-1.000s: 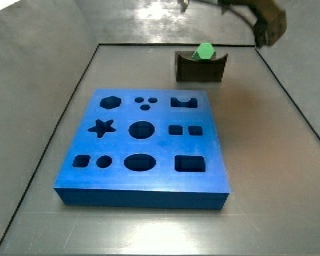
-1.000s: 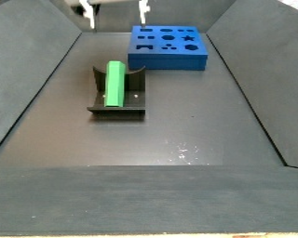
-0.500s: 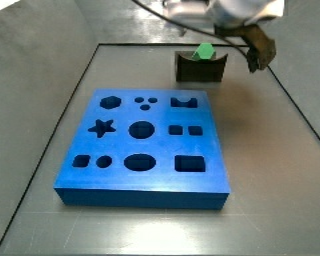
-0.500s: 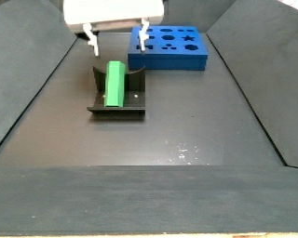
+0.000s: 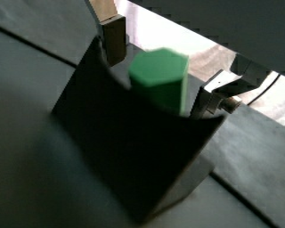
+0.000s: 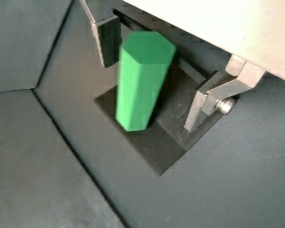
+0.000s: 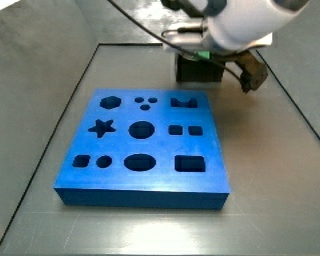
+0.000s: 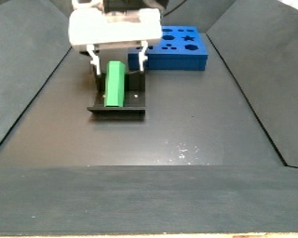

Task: Pick up the hexagon object. Move up. Place the hexagon object on the fixture. Regrasp the hexagon object. Move to above the board. Insert the hexagon object.
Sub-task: Regrasp the hexagon object, then move to above the board.

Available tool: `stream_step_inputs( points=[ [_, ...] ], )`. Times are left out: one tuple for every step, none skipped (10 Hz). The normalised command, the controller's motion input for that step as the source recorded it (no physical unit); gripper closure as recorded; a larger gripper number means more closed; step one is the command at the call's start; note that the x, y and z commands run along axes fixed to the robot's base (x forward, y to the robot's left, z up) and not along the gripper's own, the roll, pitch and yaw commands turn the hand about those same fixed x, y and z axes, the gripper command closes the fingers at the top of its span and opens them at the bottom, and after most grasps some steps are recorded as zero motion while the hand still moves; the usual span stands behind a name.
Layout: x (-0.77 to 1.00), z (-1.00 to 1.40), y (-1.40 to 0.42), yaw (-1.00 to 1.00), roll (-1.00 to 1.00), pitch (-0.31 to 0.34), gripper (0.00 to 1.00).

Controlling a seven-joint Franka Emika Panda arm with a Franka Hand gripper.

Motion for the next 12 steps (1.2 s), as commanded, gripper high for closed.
stream_step_inputs(
  points=[
    [0.06,-0.22,0.0,-0.02,0.06,0.005,0.0],
    [0.03,-0.19,-0.01,-0.02,0.05,0.011,0.0],
    [0.01,-0.18,-0.01,-0.01,0.05,0.011,0.0],
    [0.01,-0.17,-0.01,-0.01,0.05,0.011,0.0],
    [0.01,-0.17,-0.01,-0.01,0.05,0.011,0.0],
    [0.0,0.0,0.0,0.0,0.0,0.0,1.0],
    [-0.19,1.0,-0.04,0.1,-0.28,-0.274,1.0],
    [-0.2,1.0,-0.04,0.08,-0.27,-0.273,1.0],
    [-0.2,1.0,-0.04,0.05,-0.25,-0.281,1.0],
    [-0.19,1.0,-0.03,-0.04,-0.19,-0.281,1.0],
    [-0.19,1.0,-0.03,-0.07,-0.16,-0.267,1.0],
    [-0.19,1.0,-0.03,-0.12,-0.13,-0.225,1.0]
  ],
)
